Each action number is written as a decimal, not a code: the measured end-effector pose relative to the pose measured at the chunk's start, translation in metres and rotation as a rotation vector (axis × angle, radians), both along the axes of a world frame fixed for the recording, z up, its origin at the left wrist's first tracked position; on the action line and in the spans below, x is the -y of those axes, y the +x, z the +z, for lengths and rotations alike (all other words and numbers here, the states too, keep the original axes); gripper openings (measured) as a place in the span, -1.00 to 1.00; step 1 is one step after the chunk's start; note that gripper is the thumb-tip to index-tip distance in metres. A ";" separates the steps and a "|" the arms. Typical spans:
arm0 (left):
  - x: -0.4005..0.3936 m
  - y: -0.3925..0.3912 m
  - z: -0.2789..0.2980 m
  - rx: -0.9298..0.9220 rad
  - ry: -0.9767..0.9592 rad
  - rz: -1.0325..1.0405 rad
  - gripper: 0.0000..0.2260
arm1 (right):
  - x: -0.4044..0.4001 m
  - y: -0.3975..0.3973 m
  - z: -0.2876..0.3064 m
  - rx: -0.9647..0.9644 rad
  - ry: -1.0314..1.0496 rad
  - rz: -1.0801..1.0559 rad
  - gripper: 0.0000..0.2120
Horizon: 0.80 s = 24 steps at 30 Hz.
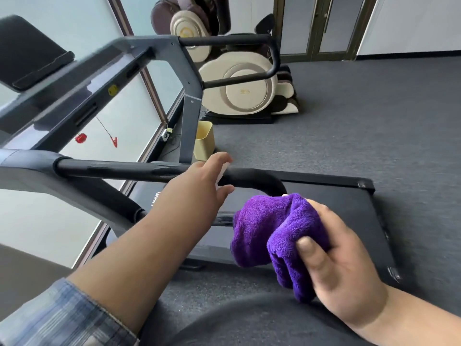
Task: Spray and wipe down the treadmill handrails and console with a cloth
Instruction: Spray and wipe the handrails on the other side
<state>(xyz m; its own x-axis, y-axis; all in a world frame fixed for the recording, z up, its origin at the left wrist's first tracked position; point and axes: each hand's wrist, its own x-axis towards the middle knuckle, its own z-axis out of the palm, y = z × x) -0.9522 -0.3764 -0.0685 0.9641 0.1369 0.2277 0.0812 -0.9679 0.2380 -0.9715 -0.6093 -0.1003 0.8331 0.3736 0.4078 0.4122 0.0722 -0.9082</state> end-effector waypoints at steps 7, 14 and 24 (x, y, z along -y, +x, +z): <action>0.035 -0.015 -0.009 0.051 -0.009 0.051 -0.52 | 0.046 0.014 -0.015 -0.024 0.015 0.004 -0.56; 0.062 -0.056 -0.039 0.017 -0.337 0.223 -0.49 | 0.036 0.048 -0.018 -0.087 0.117 -0.290 -0.65; 0.083 -0.103 -0.061 0.057 -0.590 0.318 -0.52 | -0.065 0.085 0.032 0.391 -0.053 -0.143 -0.47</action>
<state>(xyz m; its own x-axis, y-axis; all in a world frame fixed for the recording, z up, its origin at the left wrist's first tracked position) -1.0554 -0.4593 -0.1295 0.8447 0.5297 0.0770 0.3126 -0.6049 0.7323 -0.8864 -0.5445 -0.0681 0.6645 0.2943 0.6869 0.7290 -0.0533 -0.6824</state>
